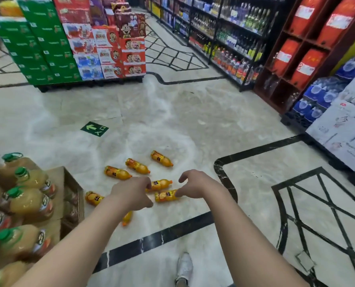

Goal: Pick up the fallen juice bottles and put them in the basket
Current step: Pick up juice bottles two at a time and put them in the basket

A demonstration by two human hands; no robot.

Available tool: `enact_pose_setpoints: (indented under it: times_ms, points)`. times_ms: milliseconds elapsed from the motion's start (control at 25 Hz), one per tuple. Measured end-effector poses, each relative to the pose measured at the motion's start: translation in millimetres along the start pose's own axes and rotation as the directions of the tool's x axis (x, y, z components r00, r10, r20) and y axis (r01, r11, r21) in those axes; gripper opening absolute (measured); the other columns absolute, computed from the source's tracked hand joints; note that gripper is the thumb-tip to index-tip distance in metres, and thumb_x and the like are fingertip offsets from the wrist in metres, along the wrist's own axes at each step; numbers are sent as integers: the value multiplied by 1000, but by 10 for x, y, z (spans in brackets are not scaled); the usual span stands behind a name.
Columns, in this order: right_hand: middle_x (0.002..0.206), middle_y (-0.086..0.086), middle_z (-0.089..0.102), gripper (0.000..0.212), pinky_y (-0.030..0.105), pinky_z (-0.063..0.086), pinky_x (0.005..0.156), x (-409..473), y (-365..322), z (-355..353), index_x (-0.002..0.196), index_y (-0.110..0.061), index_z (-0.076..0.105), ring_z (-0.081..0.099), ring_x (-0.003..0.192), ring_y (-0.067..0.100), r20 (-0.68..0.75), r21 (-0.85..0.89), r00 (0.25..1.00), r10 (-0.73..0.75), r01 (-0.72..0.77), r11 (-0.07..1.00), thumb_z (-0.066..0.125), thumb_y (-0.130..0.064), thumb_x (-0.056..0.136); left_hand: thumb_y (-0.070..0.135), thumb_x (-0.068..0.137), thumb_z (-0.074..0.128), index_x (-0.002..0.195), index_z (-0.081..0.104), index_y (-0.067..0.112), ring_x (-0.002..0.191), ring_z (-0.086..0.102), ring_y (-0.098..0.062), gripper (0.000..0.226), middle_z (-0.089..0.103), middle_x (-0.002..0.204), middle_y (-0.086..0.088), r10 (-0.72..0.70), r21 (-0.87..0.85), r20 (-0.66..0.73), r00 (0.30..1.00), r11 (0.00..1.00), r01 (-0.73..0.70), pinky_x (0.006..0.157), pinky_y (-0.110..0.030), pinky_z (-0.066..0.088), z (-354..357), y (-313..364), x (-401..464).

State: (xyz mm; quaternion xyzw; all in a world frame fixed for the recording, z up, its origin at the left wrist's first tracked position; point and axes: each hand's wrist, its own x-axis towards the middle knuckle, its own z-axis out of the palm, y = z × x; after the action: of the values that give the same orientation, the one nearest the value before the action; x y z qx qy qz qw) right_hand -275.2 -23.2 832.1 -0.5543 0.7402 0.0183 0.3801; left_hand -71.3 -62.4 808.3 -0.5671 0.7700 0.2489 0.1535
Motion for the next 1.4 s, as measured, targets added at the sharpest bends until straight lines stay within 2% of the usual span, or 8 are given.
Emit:
enact_pose_setpoints:
  times_ms: [120, 280, 520, 840, 1040, 1120, 1240, 1400]
  points:
    - [137, 3, 58, 65, 39, 54, 97, 857, 47, -271, 138, -28, 61, 61, 117, 23, 34, 32, 999, -23, 22, 999, 82, -41, 78, 45, 83, 70, 134, 53, 36, 114, 59, -19, 54, 61, 126, 8, -77, -50, -12, 997, 996, 76, 87, -38, 53, -163, -31, 607]
    - [131, 3, 59, 62, 42, 57, 93, 1854, -74, -488, 134, -30, 61, 64, 109, 23, 112, 13, 991, -75, 74, 997, 81, -39, 75, 40, 83, 69, 136, 52, 35, 117, 59, -21, 56, 59, 131, 5, -164, -112, 43, 986, 979, 168, 90, -39, 53, -354, -97, 1367]
    - [128, 3, 60, 60, 40, 56, 92, 2975, -327, -528, 136, -28, 58, 63, 109, 23, 222, -42, 971, -89, 101, 994, 77, -41, 80, 35, 85, 62, 136, 51, 30, 115, 58, -23, 52, 58, 131, 2, -225, -174, 109, 968, 955, 241, 77, -36, 44, -383, -432, 2309]
    - [132, 2, 61, 54, 40, 55, 94, 4285, -449, -82, 138, -24, 57, 63, 114, 24, 206, 69, 978, 18, -32, 997, 70, -33, 87, 37, 92, 59, 142, 46, 27, 116, 58, -24, 52, 56, 132, -2, -229, -163, 211, 950, 950, 265, 76, -34, 42, -221, -1139, 3691]
    - [121, 4, 60, 51, 39, 53, 86, 5231, -155, 650, 133, -23, 59, 59, 113, 29, 199, 117, 972, 123, -148, 982, 68, -24, 83, 36, 92, 61, 139, 49, 28, 115, 59, -25, 50, 58, 131, -3, -255, -191, 306, 917, 927, 322, 77, -35, 42, 479, -1575, 4818]
    - [128, 7, 57, 57, 40, 52, 89, 5523, 58, 998, 138, -22, 56, 55, 120, 29, 219, 115, 962, 164, -192, 975, 67, -24, 82, 36, 91, 62, 139, 50, 27, 116, 59, -27, 51, 59, 131, -5, -292, -218, 331, 897, 901, 374, 79, -35, 44, 889, -1708, 5180]
    - [137, 9, 53, 60, 40, 48, 94, 6178, 549, 1683, 142, -22, 52, 47, 131, 29, 235, 69, 952, 197, -218, 973, 68, -24, 85, 37, 89, 65, 138, 50, 26, 118, 59, -28, 52, 60, 132, -4, -344, -240, 368, 864, 862, 446, 87, -39, 49, 1825, -1919, 5790]
    - [138, 11, 51, 58, 43, 45, 97, 7073, 1275, 2610, 143, -19, 52, 44, 132, 31, 185, 20, 965, 186, -193, 981, 70, -30, 90, 36, 88, 68, 136, 52, 27, 118, 59, -27, 52, 61, 130, -4, -371, -286, 413, 831, 814, 506, 97, -44, 51, 3121, -2125, 6510]
